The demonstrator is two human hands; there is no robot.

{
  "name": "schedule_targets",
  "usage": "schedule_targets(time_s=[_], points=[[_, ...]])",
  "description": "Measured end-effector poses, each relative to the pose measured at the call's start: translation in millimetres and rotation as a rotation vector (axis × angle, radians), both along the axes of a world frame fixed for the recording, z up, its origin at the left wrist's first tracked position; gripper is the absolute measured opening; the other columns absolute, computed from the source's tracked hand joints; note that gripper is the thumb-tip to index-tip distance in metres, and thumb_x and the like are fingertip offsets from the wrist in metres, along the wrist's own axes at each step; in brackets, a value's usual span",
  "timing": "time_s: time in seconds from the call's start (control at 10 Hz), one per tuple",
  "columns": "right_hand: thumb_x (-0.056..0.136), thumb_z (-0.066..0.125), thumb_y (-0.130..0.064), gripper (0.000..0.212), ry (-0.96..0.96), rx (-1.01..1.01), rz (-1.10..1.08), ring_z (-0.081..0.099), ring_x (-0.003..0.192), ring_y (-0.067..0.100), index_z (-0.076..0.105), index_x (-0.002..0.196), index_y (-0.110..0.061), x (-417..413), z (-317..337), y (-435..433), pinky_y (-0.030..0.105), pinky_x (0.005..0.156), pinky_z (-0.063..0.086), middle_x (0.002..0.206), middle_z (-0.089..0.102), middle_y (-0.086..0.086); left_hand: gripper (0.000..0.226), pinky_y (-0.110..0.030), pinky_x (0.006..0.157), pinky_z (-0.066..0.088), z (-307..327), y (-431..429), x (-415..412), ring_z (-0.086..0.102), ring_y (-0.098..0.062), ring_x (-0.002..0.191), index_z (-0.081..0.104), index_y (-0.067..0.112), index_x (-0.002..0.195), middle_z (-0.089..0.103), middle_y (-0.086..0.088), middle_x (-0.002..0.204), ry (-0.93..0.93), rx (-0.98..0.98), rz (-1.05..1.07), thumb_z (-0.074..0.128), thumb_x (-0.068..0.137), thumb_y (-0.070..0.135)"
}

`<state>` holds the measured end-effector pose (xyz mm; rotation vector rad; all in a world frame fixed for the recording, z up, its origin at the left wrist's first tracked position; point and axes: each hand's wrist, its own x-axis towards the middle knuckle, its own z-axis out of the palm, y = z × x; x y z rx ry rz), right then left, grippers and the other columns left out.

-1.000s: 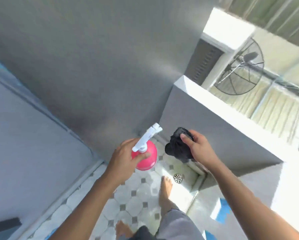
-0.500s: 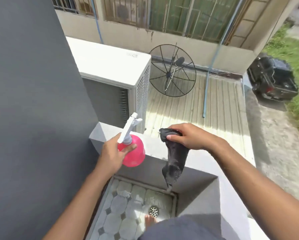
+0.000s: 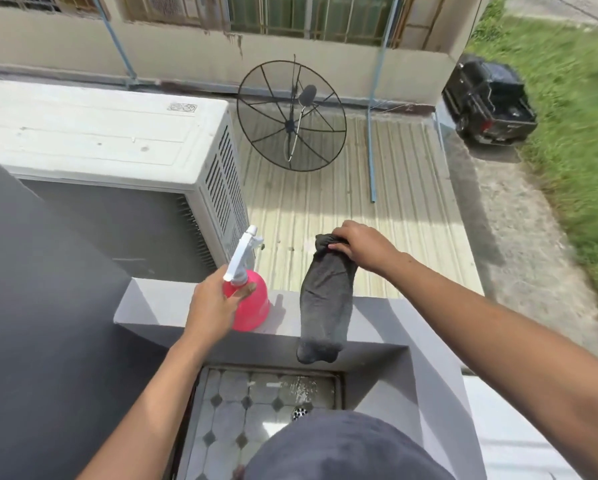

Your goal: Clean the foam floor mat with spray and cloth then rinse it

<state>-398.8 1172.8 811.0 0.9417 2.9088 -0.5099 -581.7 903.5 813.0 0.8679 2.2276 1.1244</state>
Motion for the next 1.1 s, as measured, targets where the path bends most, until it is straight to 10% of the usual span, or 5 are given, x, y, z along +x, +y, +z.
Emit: schedule_targets(time_s=[0.7,0.9,1.1], points=[[0.093,0.065,-0.037,0.031,0.095,0.003,-0.002,0.056,0.097,0.022,0.068,0.123,-0.028,78.5,-108.8,-162.7,0.034,0.061,0.057,0.103,0.059,-0.001,0.040,-0.048,0.082,0.057,-7.0,1.2,11.8,0.067,-0.029,0.095,0.069,0.017,0.124,0.073,-0.006,0.102,0.059,-0.033,0.070,0.075,0.091,0.039],[0.098,0.040,-0.064,0.054,0.031,-0.092,-0.087,0.046,0.117,0.015,0.057,0.137,-0.031,77.2,-99.3,-172.9,0.030,0.089,0.051,0.122,0.055,-0.005,0.035,-0.048,0.082,0.057,-3.6,-1.8,14.9,0.067,-0.028,0.094,0.069,0.019,0.120,0.073,-0.002,0.099,0.032,-0.032,0.074,0.075,0.091,0.038],[0.104,0.036,-0.047,0.044,-0.001,-0.208,-0.230,0.052,0.123,0.023,0.057,0.134,-0.021,53.6,-70.8,-156.2,0.038,0.101,0.046,0.130,0.059,0.003,0.060,-0.037,0.090,0.057,6.9,-23.3,-1.8,0.066,-0.021,0.110,0.057,0.041,0.127,0.071,0.006,0.117,-0.025,-0.067,-0.182,0.059,0.083,-0.001]])
